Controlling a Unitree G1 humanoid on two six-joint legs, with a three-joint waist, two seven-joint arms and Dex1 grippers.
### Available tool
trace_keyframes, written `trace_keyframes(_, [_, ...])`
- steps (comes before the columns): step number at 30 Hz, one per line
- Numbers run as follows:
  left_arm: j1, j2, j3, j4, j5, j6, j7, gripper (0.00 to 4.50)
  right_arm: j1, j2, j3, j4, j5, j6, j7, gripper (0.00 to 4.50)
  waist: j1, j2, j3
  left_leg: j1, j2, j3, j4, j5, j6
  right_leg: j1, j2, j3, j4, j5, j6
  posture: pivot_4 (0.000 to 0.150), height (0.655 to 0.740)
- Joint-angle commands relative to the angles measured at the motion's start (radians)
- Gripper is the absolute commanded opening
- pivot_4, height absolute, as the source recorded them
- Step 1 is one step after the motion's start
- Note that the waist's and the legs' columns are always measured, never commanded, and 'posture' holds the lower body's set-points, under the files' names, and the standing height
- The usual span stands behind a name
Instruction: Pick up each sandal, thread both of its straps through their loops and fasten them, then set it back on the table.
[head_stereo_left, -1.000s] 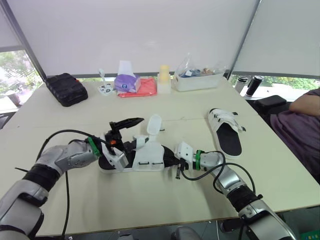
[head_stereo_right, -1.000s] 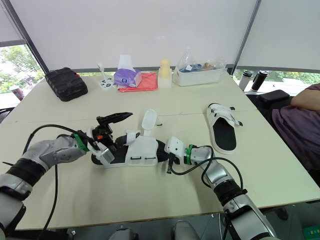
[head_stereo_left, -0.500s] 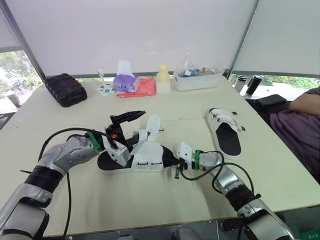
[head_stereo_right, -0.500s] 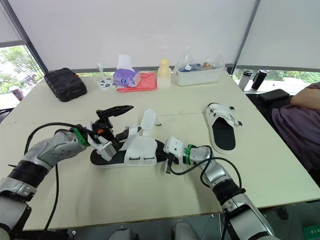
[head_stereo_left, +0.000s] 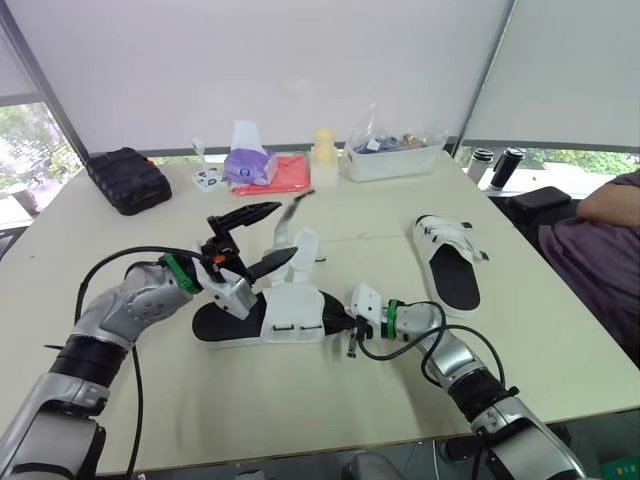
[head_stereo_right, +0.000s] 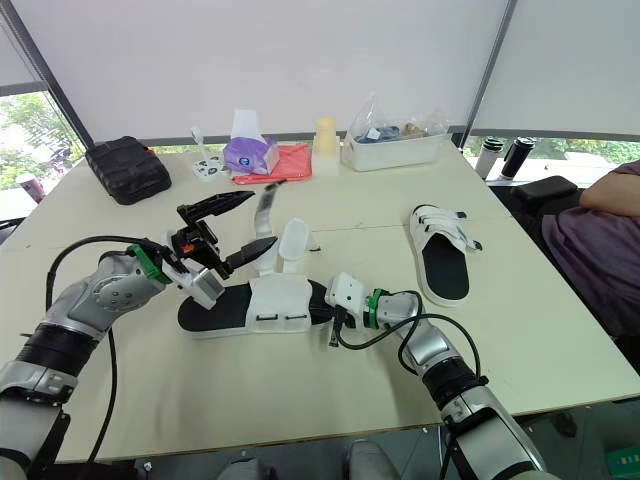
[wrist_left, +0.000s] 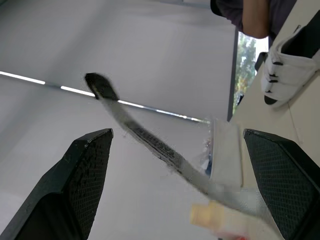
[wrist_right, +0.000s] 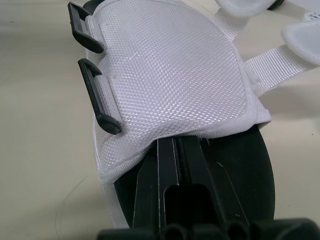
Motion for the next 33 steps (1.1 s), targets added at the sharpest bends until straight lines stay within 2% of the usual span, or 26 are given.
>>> trace_keyframes(1, [0.025, 0.014, 0.039, -0.011, 0.017, -0.046, -0.001, 4.32, 0.052, -0.017, 0.048, 0.198, -0.124, 0.072, -0.043, 0.0, -0.001, 0.001, 0.0, 0.0, 0.0, 0.0, 0.0, 0.0, 0.0, 0.0, 0.0, 0.0, 0.0, 0.0, 0.0, 0.15, 0.74])
trace_keyframes(9, [0.151, 0.052, 0.061, 0.027, 0.075, -0.154, 0.009, 4.32, 0.043, -0.018, 0.045, 0.207, -0.125, 0.072, -0.047, 0.0, -0.007, 0.002, 0.001, -0.001, 0.0, 0.004, -0.012, 0.0, 0.0, -0.005, -0.003, 0.0, -0.001, 0.001, -0.004, 0.15, 0.74])
trace_keyframes(11, [0.176, 0.055, 0.072, 0.06, 0.017, -0.083, -0.012, 4.32, 0.046, -0.021, 0.045, 0.207, -0.124, 0.071, -0.047, 0.0, -0.007, 0.002, 0.001, -0.001, 0.001, 0.004, -0.013, 0.0, 0.0, -0.007, -0.003, -0.001, -0.001, 0.001, -0.005, 0.15, 0.74])
trace_keyframes(12, [0.182, 0.051, 0.072, 0.067, -0.03, -0.022, -0.038, 4.32, 0.048, -0.023, 0.045, 0.208, -0.125, 0.07, -0.047, 0.0, -0.006, 0.003, 0.001, -0.001, 0.002, 0.004, -0.014, 0.0, 0.0, -0.007, -0.003, -0.002, -0.001, 0.001, -0.005, 0.15, 0.74])
trace_keyframes(15, [0.202, 0.037, 0.029, -0.042, -0.325, 0.349, -0.294, 4.32, 0.053, -0.027, 0.046, 0.214, -0.127, 0.068, -0.044, 0.0, -0.007, 0.002, 0.001, -0.001, 0.003, 0.004, -0.014, 0.0, 0.0, -0.012, -0.005, -0.007, -0.001, 0.001, -0.006, 0.15, 0.74])
trace_keyframes(17, [0.216, 0.036, 0.036, -0.173, -0.463, 0.528, -0.388, 4.32, 0.052, -0.026, 0.047, 0.22, -0.128, 0.065, -0.044, 0.0, -0.006, 0.002, 0.001, -0.001, 0.003, 0.004, -0.013, 0.0, 0.0, -0.016, -0.009, -0.014, -0.001, 0.002, -0.007, 0.15, 0.74])
trace_keyframes(20, [0.257, 0.052, 0.074, -0.365, -0.601, 0.749, -0.458, 4.32, 0.047, -0.026, 0.048, 0.231, -0.129, 0.06, -0.042, 0.0, -0.006, 0.001, 0.001, -0.003, 0.003, 0.004, -0.013, 0.0, 0.0, -0.012, -0.016, -0.026, -0.001, 0.002, -0.007, 0.15, 0.74])
trace_keyframes(23, [0.311, 0.078, 0.126, -0.555, -0.762, 1.01, -0.478, 4.42, 0.039, -0.025, 0.052, 0.25, -0.131, 0.052, -0.042, 0.0, -0.008, 0.001, 0.001, -0.004, 0.003, 0.004, -0.014, 0.0, 0.0, -0.011, -0.016, -0.026, -0.001, 0.002, -0.007, 0.15, 0.74])
trace_keyframes(25, [0.339, 0.096, 0.168, -0.664, -0.927, 1.236, -0.458, 4.42, 0.033, -0.026, 0.056, 0.26, -0.131, 0.047, -0.042, 0.0, -0.007, 0.001, 0.002, -0.002, 0.003, 0.004, -0.014, 0.0, 0.0, -0.013, -0.016, -0.026, -0.001, 0.002, -0.006, 0.15, 0.74])
trace_keyframes(27, [0.361, 0.144, 0.204, -0.766, -1.158, 1.475, -0.45, 4.42, 0.028, -0.027, 0.059, 0.27, -0.133, 0.042, -0.039, 0.0, -0.007, -0.002, 0.003, 0.0, 0.001, 0.003, -0.013, 0.0, 0.0, -0.013, -0.016, -0.026, -0.002, 0.0, -0.004, 0.15, 0.74])
trace_keyframes(30, [0.376, 0.198, 0.223, -0.871, -1.401, 1.699, -0.444, 4.42, 0.018, -0.026, 0.061, 0.289, -0.133, 0.034, -0.038, 0.0, -0.007, -0.002, 0.003, 0.002, 0.0, -0.003, -0.013, 0.0, 0.0, -0.014, -0.014, -0.028, -0.004, -0.001, -0.002, 0.15, 0.74])
trace_keyframes(32, [0.321, 0.125, 0.206, -0.844, -1.427, 1.761, -0.363, 4.42, 0.008, -0.017, 0.065, 0.306, -0.136, 0.029, -0.042, 0.0, -0.007, 0.0, 0.002, 0.002, -0.001, -0.006, -0.013, 0.0, 0.0, -0.013, -0.013, -0.029, -0.007, -0.001, -0.002, 0.15, 0.74])
trace_keyframes(33, [0.282, 0.076, 0.183, -0.813, -1.399, 1.772, -0.329, 4.42, 0.004, -0.011, 0.065, 0.31, -0.134, 0.029, -0.044, 0.0, -0.006, 0.0, 0.002, 0.002, -0.001, -0.007, -0.012, 0.0, 0.0, -0.012, -0.012, -0.029, -0.009, -0.001, -0.001, 0.15, 0.74])
